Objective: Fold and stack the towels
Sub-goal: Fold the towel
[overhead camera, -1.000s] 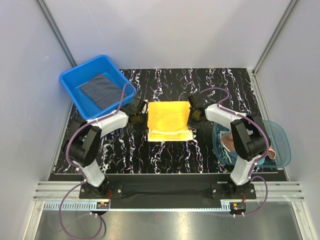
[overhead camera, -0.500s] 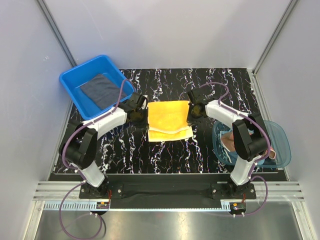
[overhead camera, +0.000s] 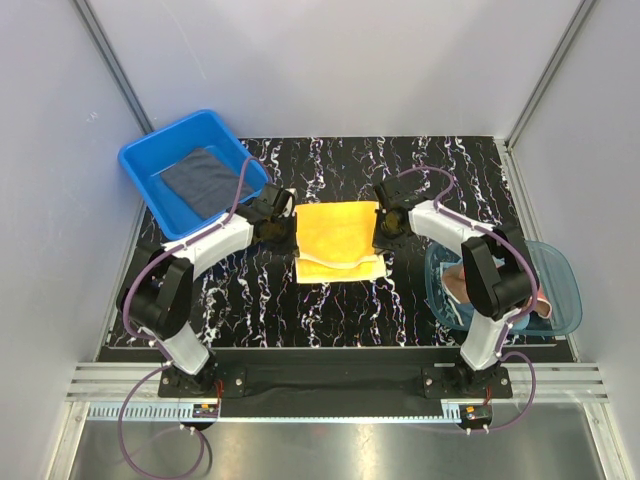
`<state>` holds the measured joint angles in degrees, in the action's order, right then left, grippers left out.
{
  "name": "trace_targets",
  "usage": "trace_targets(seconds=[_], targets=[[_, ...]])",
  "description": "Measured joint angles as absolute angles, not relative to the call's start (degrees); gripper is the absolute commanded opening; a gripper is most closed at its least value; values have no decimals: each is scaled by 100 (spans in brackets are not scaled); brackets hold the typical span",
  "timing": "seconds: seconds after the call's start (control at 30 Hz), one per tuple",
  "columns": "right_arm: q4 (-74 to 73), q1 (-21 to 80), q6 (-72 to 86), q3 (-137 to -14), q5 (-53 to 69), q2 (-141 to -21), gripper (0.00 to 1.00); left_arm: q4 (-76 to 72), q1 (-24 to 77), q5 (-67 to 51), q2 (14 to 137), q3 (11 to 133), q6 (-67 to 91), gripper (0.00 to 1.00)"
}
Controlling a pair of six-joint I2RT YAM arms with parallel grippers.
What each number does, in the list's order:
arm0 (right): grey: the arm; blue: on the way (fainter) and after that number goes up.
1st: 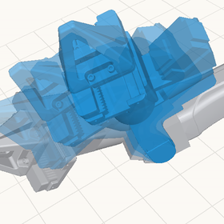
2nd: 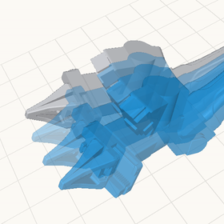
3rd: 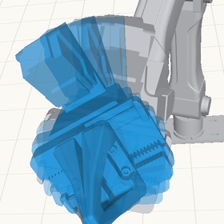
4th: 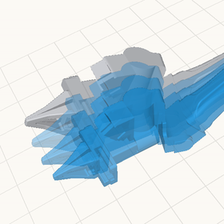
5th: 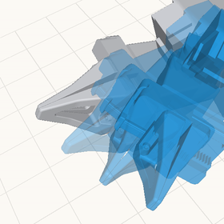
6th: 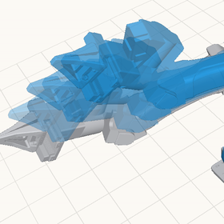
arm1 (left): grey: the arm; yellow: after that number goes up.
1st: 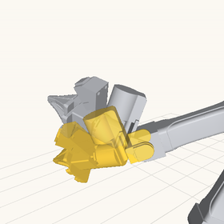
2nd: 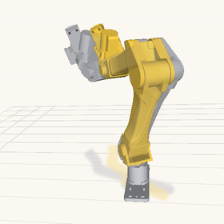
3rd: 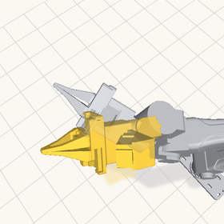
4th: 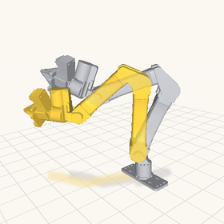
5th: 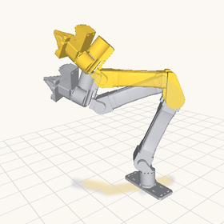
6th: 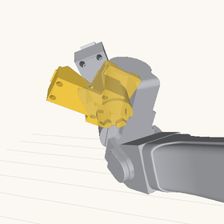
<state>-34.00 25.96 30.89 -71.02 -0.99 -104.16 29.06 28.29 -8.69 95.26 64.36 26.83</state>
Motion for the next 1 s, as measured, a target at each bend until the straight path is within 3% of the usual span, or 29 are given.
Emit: trace_targets(seconds=[0.17,0.27,0.4,0.47,0.63,0.7,1.0], targets=[[-3391,2596,3057,-7102,-80,-10490,0,2906,2829,-878,9526,6434,2685,0],[-3426,2596,3006,-7122,-82,-10501,9,2912,2829,-875,9526,6436,2683,0],[-3496,2596,2882,-7282,-78,-10506,4,3004,2829,-875,9526,6469,2683,0],[-3507,2596,2847,-7363,-62,-10521,9,3011,2829,-875,9526,6490,2683,0],[-3507,2596,2799,-7426,-40,-10676,13,3033,2829,-875,9526,6490,2683,0],[-3507,2596,2790,-7426,-38,-10750,21,3035,2829,-875,9526,6490,2683,0],[-3522,2596,2720,-7426,-38,-10862,0,3035,2829,-875,9526,6493,2681,0]])
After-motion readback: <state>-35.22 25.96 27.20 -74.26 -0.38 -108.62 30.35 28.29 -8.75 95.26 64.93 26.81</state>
